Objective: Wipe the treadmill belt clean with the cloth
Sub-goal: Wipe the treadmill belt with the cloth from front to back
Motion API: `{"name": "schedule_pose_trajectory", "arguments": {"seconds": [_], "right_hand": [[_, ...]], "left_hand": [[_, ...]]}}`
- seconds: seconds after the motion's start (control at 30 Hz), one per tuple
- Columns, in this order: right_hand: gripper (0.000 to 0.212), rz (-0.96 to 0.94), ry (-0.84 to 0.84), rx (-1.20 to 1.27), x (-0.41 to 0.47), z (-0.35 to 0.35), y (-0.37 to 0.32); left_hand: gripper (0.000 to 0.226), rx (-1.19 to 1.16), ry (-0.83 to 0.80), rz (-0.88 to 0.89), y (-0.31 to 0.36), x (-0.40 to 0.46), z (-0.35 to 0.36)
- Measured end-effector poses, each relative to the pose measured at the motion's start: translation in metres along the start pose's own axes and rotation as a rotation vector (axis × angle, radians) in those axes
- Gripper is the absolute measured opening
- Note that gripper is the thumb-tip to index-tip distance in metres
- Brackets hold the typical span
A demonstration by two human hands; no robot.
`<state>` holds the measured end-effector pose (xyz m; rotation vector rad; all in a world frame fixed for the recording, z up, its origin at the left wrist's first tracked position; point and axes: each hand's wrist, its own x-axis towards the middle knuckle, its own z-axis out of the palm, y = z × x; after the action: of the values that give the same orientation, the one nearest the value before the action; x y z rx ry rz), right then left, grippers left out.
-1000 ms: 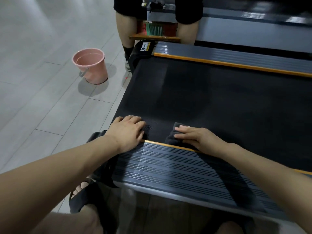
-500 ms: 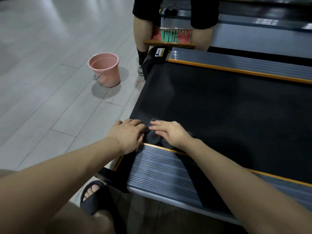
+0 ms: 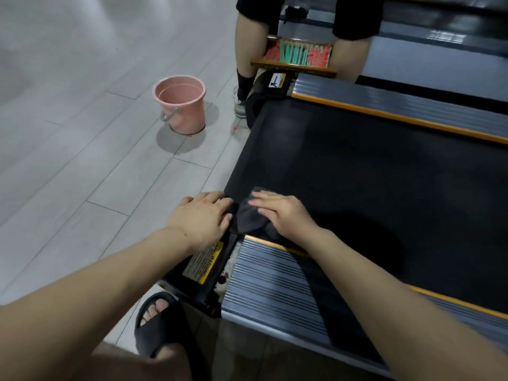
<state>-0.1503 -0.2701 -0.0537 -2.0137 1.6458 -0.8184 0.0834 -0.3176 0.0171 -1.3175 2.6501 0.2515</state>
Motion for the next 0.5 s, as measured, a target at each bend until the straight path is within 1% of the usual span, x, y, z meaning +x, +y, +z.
{"name": "schedule_pose_trajectory", "arguments": {"seconds": [0.1,0.2,0.27,0.33,0.4,0.47,0.5], "right_hand": [[0.030,0.013,-0.034,-0.003,0.018,0.002,-0.008],[0.031,0.013,-0.144,-0.052,-0.016,-0.027,-0.001],[0.034,0.027,-0.177,-0.039,-0.039,-0.040,0.003],[0.034,0.047,-0.144,-0.053,-0.042,-0.038,0.002],[0.033,0.047,-0.069,-0.105,-0.022,-0.021,-0.001],[0.031,0.050,0.060,-0.124,0.014,0.001,-0.003],[0.030,0.085,0.125,-0.114,0.034,0.011,-0.004]], "left_hand": [[0.047,0.012,-0.002,-0.006,-0.003,0.000,-0.001],[0.047,-0.013,-0.021,-0.021,-0.011,-0.005,0.005],[0.047,-0.029,-0.043,-0.050,-0.019,-0.008,0.010],[0.047,-0.046,-0.076,-0.072,-0.024,-0.012,0.014],[0.048,-0.051,-0.099,-0.086,-0.027,-0.014,0.017],[0.047,-0.053,-0.100,-0.097,-0.028,-0.014,0.017],[0.047,-0.058,-0.092,-0.103,-0.029,-0.014,0.016]]}}
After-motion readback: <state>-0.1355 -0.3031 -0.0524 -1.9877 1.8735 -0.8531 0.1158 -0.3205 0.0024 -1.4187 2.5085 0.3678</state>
